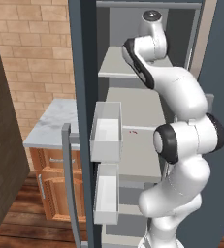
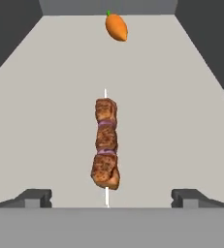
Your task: Store the kebab skewer in the freezer for long-term storage. Close the freezer door after placing the cooked food.
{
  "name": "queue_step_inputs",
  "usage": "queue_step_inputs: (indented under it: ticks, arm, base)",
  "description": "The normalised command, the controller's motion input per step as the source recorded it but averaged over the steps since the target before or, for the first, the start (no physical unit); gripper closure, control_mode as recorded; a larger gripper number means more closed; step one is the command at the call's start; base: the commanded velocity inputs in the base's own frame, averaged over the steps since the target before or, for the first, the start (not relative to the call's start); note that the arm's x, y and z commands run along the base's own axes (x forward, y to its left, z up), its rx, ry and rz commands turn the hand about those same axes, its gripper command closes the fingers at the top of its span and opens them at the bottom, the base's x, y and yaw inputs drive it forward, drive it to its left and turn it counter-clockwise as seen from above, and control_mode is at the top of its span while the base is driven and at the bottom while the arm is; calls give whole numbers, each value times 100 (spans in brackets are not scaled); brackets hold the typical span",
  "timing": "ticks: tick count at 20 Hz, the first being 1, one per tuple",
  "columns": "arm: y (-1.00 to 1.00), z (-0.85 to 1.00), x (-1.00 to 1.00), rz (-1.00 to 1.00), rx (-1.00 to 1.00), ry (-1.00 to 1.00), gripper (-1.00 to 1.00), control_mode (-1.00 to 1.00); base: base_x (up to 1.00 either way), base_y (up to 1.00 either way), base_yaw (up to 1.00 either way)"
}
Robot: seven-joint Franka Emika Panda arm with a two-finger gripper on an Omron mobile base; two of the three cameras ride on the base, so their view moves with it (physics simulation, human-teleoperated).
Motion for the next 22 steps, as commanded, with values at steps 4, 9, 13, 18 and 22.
queue_step_inputs:
  ticks: [4,9,13,18,22]
  arm:
    - [0,-11,-54,0,-4,-9,-100,-100]
    - [0,-2,-62,0,0,-11,-100,-100]
    - [1,4,-84,0,0,-15,-100,-100]
    - [0,8,-92,0,0,-12,-100,-100]
    - [7,24,-93,2,0,-11,-100,-100]
  base:
    - [0,0,0]
    - [0,0,0]
    - [0,0,0]
    - [0,0,0]
    - [0,0,0]
